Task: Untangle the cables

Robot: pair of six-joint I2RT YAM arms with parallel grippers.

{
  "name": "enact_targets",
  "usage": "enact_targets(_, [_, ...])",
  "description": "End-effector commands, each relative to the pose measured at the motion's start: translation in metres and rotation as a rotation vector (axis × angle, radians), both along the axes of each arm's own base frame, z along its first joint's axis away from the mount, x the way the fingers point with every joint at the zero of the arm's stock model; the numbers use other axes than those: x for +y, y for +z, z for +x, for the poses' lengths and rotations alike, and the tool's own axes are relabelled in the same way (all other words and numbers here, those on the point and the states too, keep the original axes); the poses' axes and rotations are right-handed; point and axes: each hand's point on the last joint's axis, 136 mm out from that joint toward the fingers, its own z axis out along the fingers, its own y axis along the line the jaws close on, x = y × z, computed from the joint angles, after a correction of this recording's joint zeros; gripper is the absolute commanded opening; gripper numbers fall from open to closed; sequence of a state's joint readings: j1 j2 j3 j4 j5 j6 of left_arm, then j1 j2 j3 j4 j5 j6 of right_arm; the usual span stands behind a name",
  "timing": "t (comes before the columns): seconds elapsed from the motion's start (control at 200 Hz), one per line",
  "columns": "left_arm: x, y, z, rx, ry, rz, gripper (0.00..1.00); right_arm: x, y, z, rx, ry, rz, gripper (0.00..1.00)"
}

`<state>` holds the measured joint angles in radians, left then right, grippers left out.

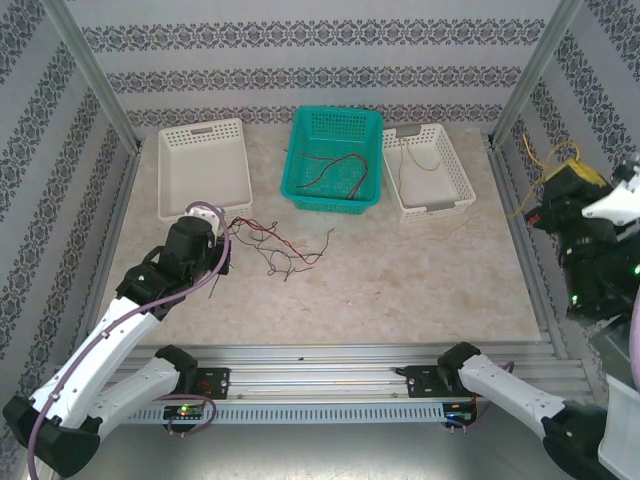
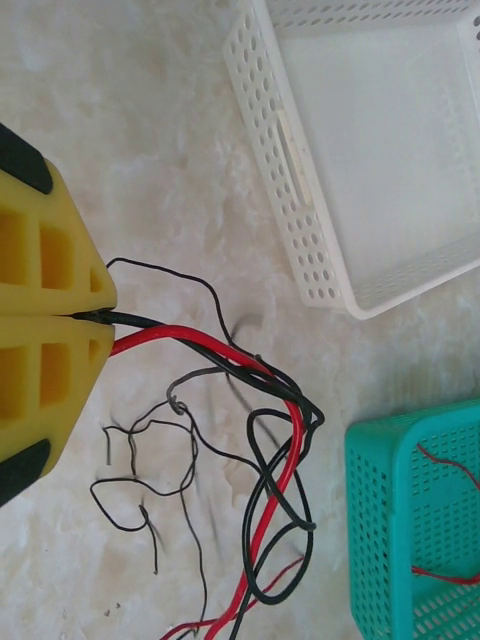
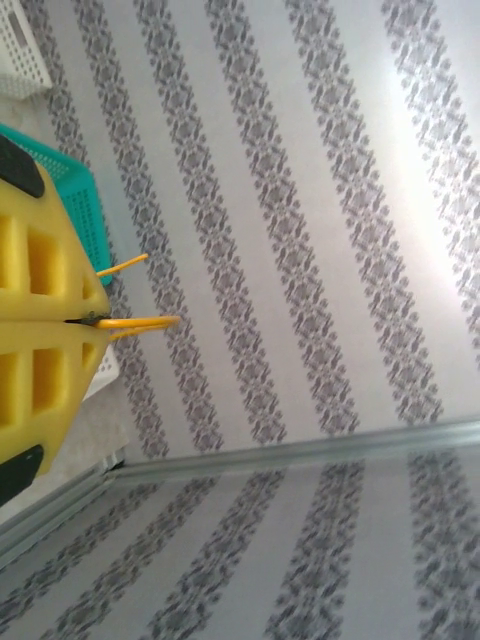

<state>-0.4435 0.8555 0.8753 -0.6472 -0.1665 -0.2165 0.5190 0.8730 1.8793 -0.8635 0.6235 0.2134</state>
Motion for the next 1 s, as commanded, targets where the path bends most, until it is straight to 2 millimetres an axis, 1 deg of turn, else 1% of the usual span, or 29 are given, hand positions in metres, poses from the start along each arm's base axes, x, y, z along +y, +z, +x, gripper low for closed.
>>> enact_targets(0.0, [-0.001, 0.006, -0.002, 0.011, -0.011, -0.008, 0.0, 0.028, 0.015, 0.009, 0.022, 0.131, -0.063, 0.0])
enact_targets(0.03, [-0.001, 0.006, -0.002, 0.01, -0.013, -0.01, 0.0, 0.034, 0.02, 0.012, 0.032, 0.159, -0.07, 0.0])
enact_targets(0.11, [-0.003, 0.006, -0.002, 0.011, -0.022, -0.017, 0.0, 0.052, 0.024, 0.026, 0.065, 0.218, -0.107, 0.0])
enact_targets(0.195, [-0.006, 0.004, -0.003, 0.016, -0.033, -0.024, 0.0, 0.064, 0.033, 0.034, 0.054, 0.256, -0.113, 0.0])
enact_targets(0.33, [-0.011, 0.002, -0.002, 0.026, -0.053, -0.033, 0.0, 0.066, 0.055, 0.044, -0.002, 0.229, -0.146, 0.0])
enact_targets(0.37, [-0.012, 0.003, -0.003, 0.026, -0.059, -0.038, 0.0, 0.069, 0.058, 0.05, -0.008, 0.22, -0.17, 0.0])
enact_targets(0.44, [-0.013, 0.003, -0.002, 0.024, -0.063, -0.044, 0.0, 0.08, 0.061, 0.061, -0.019, 0.225, -0.222, 0.0])
enact_targets(0.58, [-0.015, 0.003, -0.003, 0.025, -0.073, -0.05, 0.0, 0.093, 0.069, 0.082, -0.041, 0.177, -0.291, 0.0])
enact_targets(0.759, [-0.016, 0.003, -0.003, 0.024, -0.079, -0.051, 0.0, 0.099, 0.078, 0.108, -0.065, 0.102, -0.333, 0.0])
enact_targets(0.994, [-0.017, 0.002, -0.002, 0.029, -0.082, -0.056, 0.0, 0.099, 0.085, 0.137, -0.09, 0.075, -0.258, 0.0])
